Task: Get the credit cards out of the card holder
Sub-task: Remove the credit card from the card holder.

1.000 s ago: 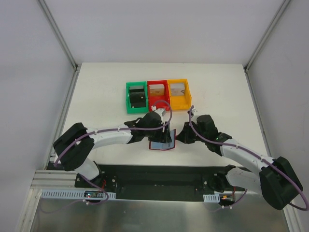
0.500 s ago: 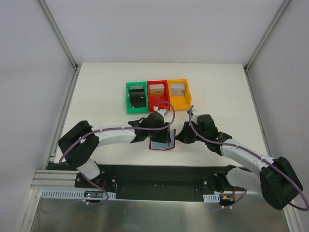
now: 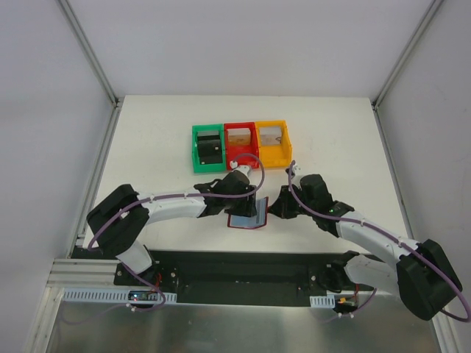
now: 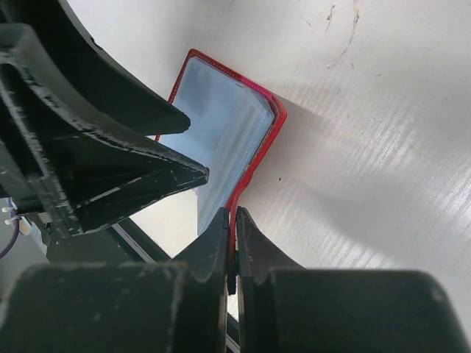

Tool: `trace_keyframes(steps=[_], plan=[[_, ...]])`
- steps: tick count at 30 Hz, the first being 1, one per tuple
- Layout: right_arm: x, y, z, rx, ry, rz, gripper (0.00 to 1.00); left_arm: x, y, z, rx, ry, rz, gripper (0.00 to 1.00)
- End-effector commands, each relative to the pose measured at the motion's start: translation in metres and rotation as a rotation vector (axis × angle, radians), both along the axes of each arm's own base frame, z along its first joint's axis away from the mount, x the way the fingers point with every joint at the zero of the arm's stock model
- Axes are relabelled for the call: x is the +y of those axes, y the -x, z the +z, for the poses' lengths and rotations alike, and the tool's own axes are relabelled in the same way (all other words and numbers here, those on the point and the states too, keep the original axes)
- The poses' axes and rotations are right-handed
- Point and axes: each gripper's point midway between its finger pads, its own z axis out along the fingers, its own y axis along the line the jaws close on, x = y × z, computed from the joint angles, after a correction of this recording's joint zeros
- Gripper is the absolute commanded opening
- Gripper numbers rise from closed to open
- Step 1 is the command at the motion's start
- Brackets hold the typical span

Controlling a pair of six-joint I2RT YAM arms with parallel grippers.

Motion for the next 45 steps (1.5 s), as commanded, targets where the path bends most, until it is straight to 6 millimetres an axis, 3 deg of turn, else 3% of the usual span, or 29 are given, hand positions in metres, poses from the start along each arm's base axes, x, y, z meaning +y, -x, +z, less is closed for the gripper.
trace_keyframes(steps=[1, 6, 27, 39, 45], plan=[[0.010, -0.007, 0.026, -0.064, -0.049, 0.027, 0.00, -0.010, -0.003, 0.032, -0.068, 0.063, -0.025, 0.57], [0.010, -0.007, 0.028, -0.066, -0.052, 0.028, 0.00, -0.021, 0.002, 0.032, -0.051, 0.075, -0.067, 0.57], [0.015, -0.006, 0.035, -0.069, -0.064, 0.047, 0.01, -0.026, 0.001, 0.018, -0.040, 0.039, -0.068, 0.56], [0.015, -0.005, 0.040, -0.080, -0.063, 0.054, 0.00, -0.001, -0.002, -0.002, -0.041, -0.073, 0.009, 0.44], [0.015, -0.005, 0.040, -0.079, -0.063, 0.054, 0.00, 0.007, 0.002, 0.005, -0.049, -0.060, 0.020, 0.48]])
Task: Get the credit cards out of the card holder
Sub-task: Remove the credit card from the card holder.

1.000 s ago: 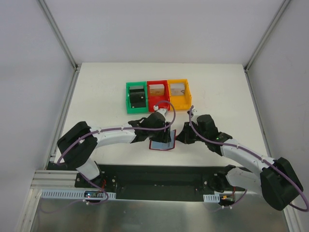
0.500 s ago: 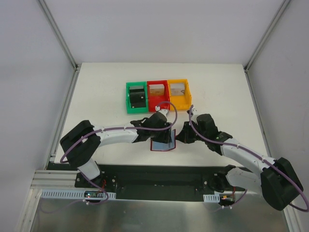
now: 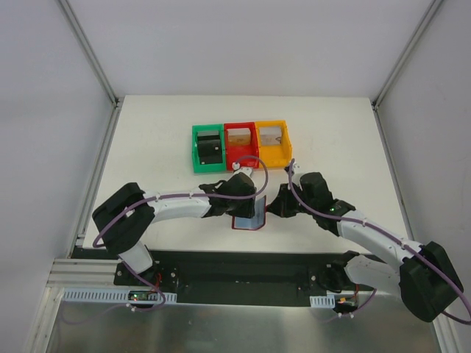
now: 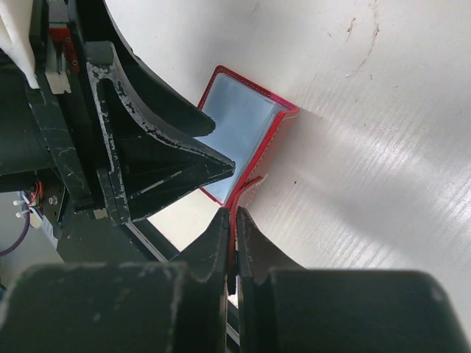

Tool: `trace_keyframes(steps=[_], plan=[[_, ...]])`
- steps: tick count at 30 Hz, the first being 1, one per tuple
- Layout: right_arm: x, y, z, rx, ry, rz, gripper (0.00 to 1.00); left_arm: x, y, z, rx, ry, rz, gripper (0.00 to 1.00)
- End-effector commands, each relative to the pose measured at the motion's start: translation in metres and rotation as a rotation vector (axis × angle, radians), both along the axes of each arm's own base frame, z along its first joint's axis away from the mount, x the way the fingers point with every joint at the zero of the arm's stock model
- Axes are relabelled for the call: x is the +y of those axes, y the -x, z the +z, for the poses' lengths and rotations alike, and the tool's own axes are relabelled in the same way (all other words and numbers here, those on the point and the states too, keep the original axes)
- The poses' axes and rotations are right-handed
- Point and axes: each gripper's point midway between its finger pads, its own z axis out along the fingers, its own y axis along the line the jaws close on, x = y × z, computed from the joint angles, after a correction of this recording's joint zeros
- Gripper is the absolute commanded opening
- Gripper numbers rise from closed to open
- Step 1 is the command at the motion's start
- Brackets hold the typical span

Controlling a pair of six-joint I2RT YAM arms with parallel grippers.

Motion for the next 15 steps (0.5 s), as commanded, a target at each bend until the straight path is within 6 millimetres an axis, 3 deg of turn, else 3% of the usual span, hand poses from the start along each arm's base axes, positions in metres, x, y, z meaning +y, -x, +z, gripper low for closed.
trace_keyframes(steps=[1, 10, 15], plan=[[0.009, -0.006, 0.026, -0.061, -0.047, 0.027, 0.00, 0.006, 0.006, 0.012, -0.023, 0.014, 0.002, 0.50], [0.010, -0.006, 0.024, -0.058, -0.044, 0.030, 0.00, -0.019, 0.006, 0.050, -0.047, 0.136, -0.061, 0.59], [0.011, -0.005, 0.025, -0.058, -0.046, 0.032, 0.00, -0.026, 0.006, 0.048, -0.031, 0.139, -0.088, 0.59]])
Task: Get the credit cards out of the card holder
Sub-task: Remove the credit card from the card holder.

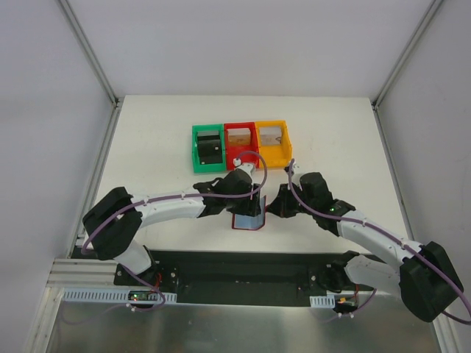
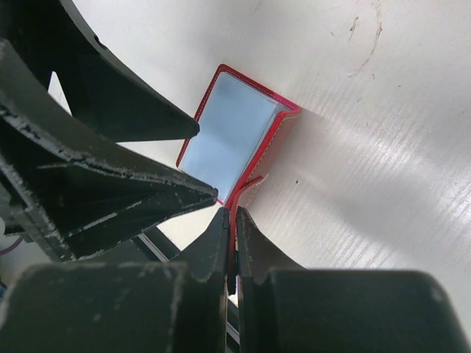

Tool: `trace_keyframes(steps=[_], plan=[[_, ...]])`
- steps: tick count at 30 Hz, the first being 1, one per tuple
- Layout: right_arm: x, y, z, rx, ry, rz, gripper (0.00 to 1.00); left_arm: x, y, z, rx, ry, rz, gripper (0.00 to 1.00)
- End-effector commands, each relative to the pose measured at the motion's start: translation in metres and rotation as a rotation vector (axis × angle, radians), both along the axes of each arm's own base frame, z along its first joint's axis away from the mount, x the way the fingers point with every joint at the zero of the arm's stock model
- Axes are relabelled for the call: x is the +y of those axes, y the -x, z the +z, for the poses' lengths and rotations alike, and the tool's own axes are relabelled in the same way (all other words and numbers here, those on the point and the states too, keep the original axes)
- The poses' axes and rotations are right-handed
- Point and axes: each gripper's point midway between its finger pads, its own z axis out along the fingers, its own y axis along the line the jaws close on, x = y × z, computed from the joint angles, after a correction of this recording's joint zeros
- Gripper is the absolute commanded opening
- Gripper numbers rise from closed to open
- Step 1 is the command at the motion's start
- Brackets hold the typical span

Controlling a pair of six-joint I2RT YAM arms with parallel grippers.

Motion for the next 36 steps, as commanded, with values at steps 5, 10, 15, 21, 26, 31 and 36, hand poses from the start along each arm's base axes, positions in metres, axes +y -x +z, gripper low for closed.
trace_keyframes(steps=[5, 10, 15, 21, 26, 31, 36], plan=[[0.011, -0.007, 0.025, -0.059, -0.046, 0.031, 0.00, -0.021, 0.003, 0.016, -0.008, 0.052, -0.064, 0.59], [0.012, -0.007, 0.027, -0.061, -0.048, 0.033, 0.00, -0.024, 0.001, 0.016, -0.020, 0.043, -0.078, 0.59], [0.013, -0.007, 0.028, -0.063, -0.051, 0.036, 0.00, -0.023, 0.001, 0.007, -0.002, 0.017, -0.069, 0.57], [0.012, -0.006, 0.028, -0.062, -0.049, 0.035, 0.00, -0.017, 0.002, -0.002, 0.011, -0.019, -0.062, 0.45], [0.012, -0.007, 0.028, -0.066, -0.046, 0.033, 0.00, -0.008, -0.002, -0.002, -0.019, -0.043, -0.032, 0.39], [0.011, -0.007, 0.027, -0.064, -0.043, 0.030, 0.00, -0.003, -0.003, 0.003, -0.040, -0.045, -0.022, 0.47], [0.010, -0.006, 0.025, -0.062, -0.040, 0.029, 0.01, -0.004, -0.003, 0.006, -0.042, -0.037, -0.030, 0.50]])
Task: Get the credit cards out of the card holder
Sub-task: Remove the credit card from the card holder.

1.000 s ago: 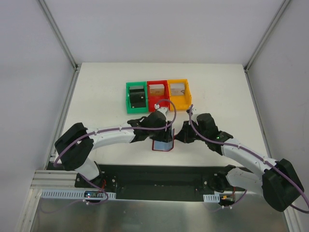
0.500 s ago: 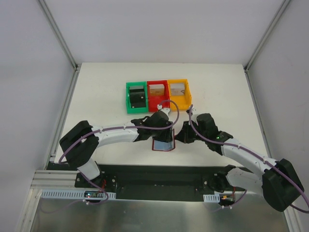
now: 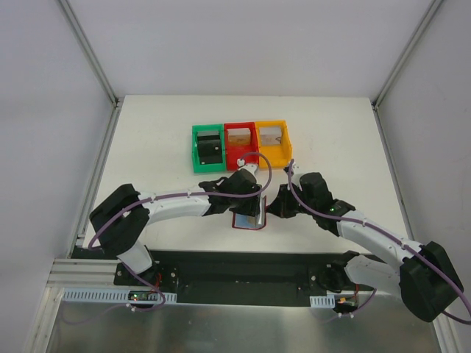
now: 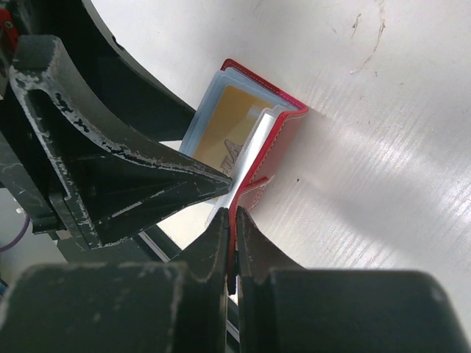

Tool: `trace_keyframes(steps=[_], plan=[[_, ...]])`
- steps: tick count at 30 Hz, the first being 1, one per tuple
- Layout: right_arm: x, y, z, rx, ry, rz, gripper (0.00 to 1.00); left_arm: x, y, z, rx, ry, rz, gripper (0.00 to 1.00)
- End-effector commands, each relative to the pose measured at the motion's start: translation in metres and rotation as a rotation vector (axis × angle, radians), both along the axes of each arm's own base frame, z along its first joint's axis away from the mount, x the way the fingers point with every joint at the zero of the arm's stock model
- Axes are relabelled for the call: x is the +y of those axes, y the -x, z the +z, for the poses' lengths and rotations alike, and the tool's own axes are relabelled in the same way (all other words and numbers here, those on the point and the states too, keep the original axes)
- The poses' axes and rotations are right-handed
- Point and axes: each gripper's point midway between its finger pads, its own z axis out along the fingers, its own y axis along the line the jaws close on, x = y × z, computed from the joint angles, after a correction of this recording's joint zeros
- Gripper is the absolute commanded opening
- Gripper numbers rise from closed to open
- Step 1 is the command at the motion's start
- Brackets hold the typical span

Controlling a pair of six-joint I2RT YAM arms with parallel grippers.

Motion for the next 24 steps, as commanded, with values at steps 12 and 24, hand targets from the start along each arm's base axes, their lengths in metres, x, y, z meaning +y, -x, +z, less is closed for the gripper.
trace_keyframes(steps=[12, 24], plan=[[0.010, -0.008, 0.026, -0.068, -0.042, 0.023, 0.00, 0.002, -0.001, 0.031, -0.067, 0.040, -0.005, 0.50], [0.009, -0.007, 0.024, -0.065, -0.042, 0.020, 0.00, 0.055, -0.011, 0.040, -0.176, -0.095, 0.104, 0.52]])
